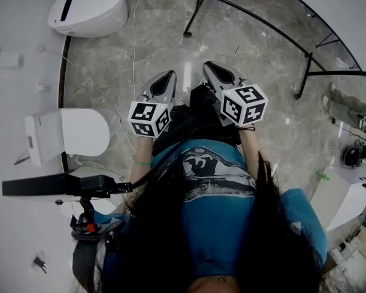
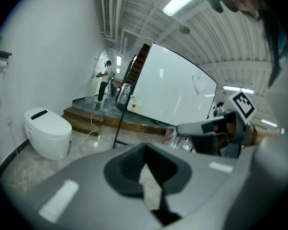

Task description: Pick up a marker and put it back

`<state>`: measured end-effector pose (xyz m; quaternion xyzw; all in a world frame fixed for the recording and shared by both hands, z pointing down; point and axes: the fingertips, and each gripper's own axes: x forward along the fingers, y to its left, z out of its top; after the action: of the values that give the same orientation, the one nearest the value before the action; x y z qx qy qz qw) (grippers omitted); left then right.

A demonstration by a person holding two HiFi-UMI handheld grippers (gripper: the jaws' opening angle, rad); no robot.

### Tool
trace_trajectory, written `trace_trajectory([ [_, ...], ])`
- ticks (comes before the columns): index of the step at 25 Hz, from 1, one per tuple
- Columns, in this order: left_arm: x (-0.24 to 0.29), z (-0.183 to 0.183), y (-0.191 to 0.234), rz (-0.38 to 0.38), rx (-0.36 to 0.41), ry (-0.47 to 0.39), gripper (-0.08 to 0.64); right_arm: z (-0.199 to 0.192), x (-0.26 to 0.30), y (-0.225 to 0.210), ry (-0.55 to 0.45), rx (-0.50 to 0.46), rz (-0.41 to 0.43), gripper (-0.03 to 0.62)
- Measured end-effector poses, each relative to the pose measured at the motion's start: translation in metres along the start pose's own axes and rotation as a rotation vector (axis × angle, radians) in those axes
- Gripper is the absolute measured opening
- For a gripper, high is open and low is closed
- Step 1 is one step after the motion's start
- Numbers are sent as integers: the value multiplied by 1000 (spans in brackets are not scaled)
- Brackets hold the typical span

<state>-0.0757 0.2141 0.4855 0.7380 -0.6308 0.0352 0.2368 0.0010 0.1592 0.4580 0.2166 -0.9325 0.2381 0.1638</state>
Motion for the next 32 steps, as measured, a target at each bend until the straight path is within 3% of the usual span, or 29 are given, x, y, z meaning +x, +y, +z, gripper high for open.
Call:
trace_trajectory([
  [8,-13,-15,-52,-43,23,-25,2,-24,-57,4,-17,-12,-29,31],
  [14,-20,-27,-95,-36,43,-28,3,-44,-102,3,-31,1,-6,31],
  [22,-52,-89,-208,-43,41,22,2,-101,-195,-1,-10,39,37,31],
  [26,-66,-116,-236,-25,43,38,3,-119,-218,1,-8,33,64,31],
  [32,-85,-126,-257,33,46,18,2,-140,-248,6,-3,33,106,31],
])
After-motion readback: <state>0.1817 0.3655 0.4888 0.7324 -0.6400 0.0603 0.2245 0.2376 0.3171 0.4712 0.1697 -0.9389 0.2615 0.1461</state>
